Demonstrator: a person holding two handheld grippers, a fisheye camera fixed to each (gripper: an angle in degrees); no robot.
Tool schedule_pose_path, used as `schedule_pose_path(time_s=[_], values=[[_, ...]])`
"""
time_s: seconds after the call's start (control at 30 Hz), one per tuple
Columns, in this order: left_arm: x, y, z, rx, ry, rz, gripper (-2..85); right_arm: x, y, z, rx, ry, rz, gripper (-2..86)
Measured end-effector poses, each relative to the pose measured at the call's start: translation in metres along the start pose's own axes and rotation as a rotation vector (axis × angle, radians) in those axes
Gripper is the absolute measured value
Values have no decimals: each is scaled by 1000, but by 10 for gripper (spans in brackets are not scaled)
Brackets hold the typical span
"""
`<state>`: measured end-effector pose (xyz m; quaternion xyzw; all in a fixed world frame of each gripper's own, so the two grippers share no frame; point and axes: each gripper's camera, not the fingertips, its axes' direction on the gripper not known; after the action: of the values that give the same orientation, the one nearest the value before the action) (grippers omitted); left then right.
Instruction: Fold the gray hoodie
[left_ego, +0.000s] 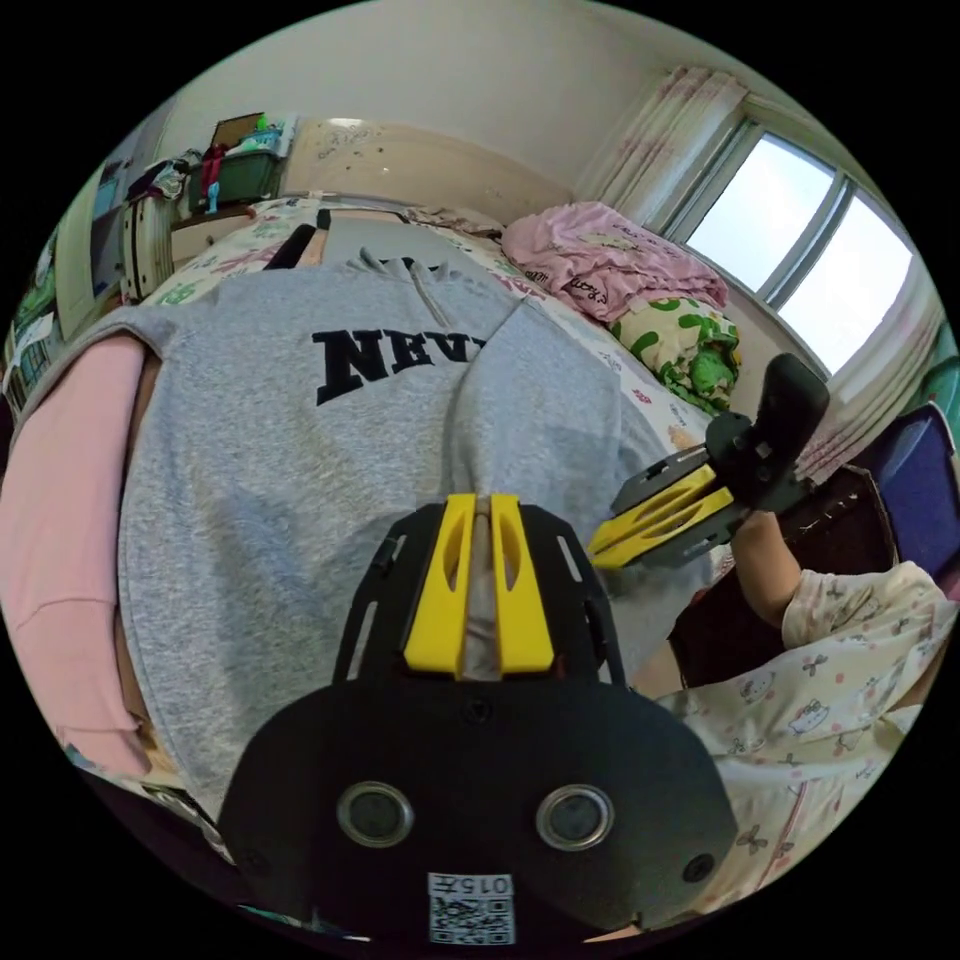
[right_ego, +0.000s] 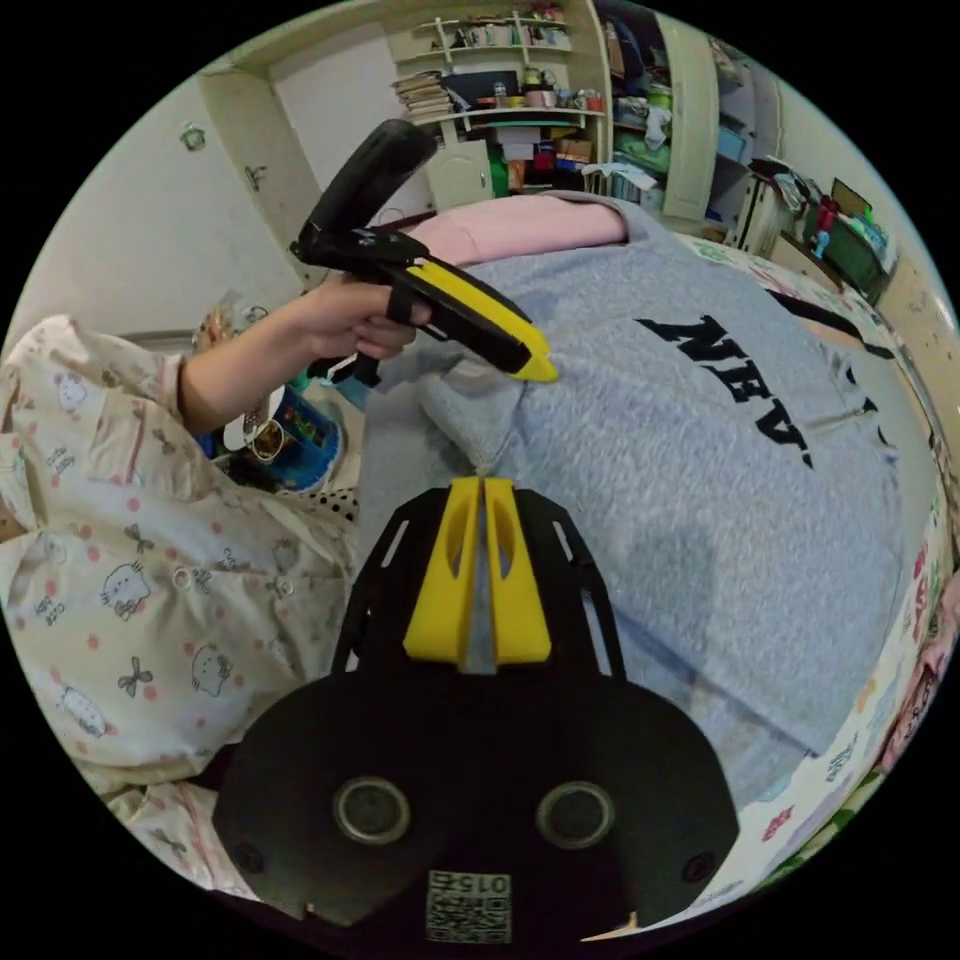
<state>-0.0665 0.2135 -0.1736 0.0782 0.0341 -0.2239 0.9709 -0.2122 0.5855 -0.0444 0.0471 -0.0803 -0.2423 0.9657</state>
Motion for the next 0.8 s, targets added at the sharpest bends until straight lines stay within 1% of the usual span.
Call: schedule_pose_path(time_s=[0.07, 0.17, 0.3, 0.37, 0.43, 0.53, 0.6, 0.63, 0.7, 0.73, 0.8], values=[[9, 12, 8, -26, -45, 37, 14, -9, 7, 15, -38, 53, -15, 1], [27, 41, 36, -83, -186, 125, 12, -14, 11, 40, -77, 106, 3, 0], [27, 79, 42, -71, -187, 131, 15, -12, 18, 52, -83, 136, 47, 7], [23, 95, 40, -65, -176, 129, 18, -14, 27, 54, -59, 173, 72, 21], [18, 115, 31, -38, -148, 125, 24, -14, 35, 49, -33, 166, 95, 43], [-6, 155, -14, 74, -76, 66, 36, -14, 50, 30, 56, 172, 132, 58], [-43, 192, -74, 239, -79, -28, 45, -17, 55, 20, 127, 178, 133, 54], [-55, 202, -91, 280, -88, -60, 48, -18, 56, 17, 160, 174, 127, 49], [-114, 237, -152, 434, -132, -202, 55, -18, 54, 22, 175, 173, 116, 40], [-131, 245, -166, 461, -146, -241, 57, -14, 50, 31, 162, 178, 116, 31], [-206, 269, -211, 516, -189, -421, 72, -8, 44, 47, 129, 188, 130, 18]])
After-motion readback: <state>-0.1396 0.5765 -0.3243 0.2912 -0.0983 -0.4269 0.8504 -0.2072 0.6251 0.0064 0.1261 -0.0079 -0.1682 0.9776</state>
